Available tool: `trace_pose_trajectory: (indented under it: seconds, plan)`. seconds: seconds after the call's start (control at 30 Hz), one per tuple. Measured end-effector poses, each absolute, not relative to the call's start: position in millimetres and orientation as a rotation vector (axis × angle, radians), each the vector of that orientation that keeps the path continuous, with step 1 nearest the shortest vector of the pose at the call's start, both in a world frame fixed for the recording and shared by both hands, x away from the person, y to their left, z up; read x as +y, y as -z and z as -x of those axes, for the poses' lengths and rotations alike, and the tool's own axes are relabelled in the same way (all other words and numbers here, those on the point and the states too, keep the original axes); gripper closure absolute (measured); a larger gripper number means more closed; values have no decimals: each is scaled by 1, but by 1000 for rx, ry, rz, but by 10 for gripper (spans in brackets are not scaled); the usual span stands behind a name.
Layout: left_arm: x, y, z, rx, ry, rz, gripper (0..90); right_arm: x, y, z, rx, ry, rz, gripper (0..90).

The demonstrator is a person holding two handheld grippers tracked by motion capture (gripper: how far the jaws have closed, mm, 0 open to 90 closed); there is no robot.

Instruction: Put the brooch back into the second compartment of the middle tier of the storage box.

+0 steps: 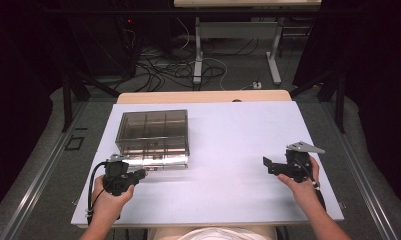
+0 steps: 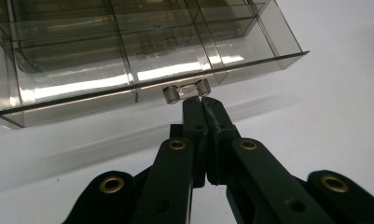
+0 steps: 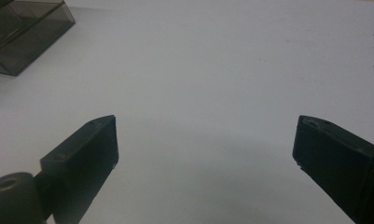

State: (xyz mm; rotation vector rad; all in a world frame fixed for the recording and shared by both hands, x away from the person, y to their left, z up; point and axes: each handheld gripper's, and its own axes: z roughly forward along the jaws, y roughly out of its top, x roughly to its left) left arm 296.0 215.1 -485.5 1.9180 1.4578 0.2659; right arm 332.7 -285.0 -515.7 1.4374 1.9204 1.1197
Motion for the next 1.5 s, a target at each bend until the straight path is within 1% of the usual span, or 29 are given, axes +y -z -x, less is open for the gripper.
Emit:
trace_pose_trajectory:
  seconds: [0.37, 1.13, 1.5]
  plan:
    - [218, 478, -294, 1429, -334, -1860, 897, -285, 515, -331, 1916, -1125, -1449, 65]
    - [227, 463, -290, 1385, -425, -1763, 897, -286, 515, -330, 1913, -1125, -1443, 65]
    - [227, 452, -293, 1370, -426, -1737, 897, -286, 513, -327, 1901, -1124, -1448, 65]
